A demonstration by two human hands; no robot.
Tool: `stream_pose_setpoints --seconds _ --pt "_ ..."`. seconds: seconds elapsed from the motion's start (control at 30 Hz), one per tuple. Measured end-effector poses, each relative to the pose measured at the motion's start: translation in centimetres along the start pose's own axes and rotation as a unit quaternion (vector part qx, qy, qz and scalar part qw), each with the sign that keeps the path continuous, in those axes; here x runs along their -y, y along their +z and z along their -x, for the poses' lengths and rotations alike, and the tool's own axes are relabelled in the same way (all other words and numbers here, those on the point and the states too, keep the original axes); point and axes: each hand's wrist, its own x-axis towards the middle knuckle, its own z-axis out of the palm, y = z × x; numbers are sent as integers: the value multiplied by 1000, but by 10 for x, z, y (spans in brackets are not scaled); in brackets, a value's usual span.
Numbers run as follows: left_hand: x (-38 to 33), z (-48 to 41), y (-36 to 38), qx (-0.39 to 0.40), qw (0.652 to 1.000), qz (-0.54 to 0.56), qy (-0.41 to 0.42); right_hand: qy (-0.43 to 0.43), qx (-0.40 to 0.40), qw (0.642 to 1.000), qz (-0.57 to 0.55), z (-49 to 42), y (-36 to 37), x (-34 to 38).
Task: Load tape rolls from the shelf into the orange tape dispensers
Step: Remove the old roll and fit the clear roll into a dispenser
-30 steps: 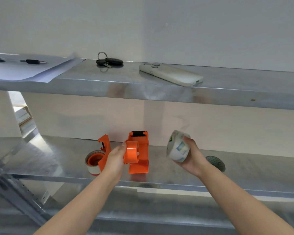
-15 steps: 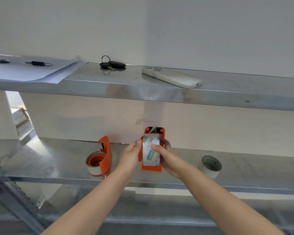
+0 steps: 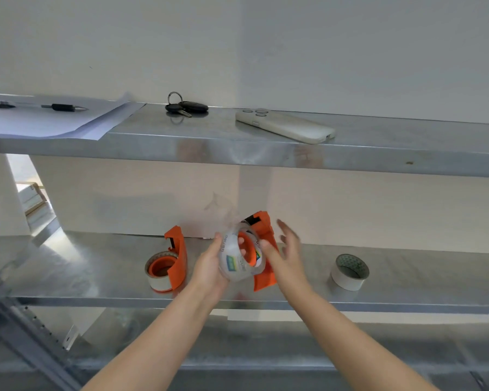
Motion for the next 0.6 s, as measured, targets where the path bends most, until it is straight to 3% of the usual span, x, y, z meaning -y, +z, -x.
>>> stream_pose_setpoints --seconds 0.07,0.17,0.4,0.5,0.6 --pt "0 0 -3 -7 999 36 0 96 -95 989 -57 2 -8 -13" --pt "1 4 0 -3 994 104 -11 239 -16 956 -169 5 -7 -29" --pt "15 4 -4 31 983 173 -47 278 78 931 -223 16 16 -17" --pt "18 8 -11 65 988 119 -70 305 123 913 -242 18 6 -18" --pt "20 10 -20 74 994 -47 -72 308 135 907 -255 18 -2 -19"
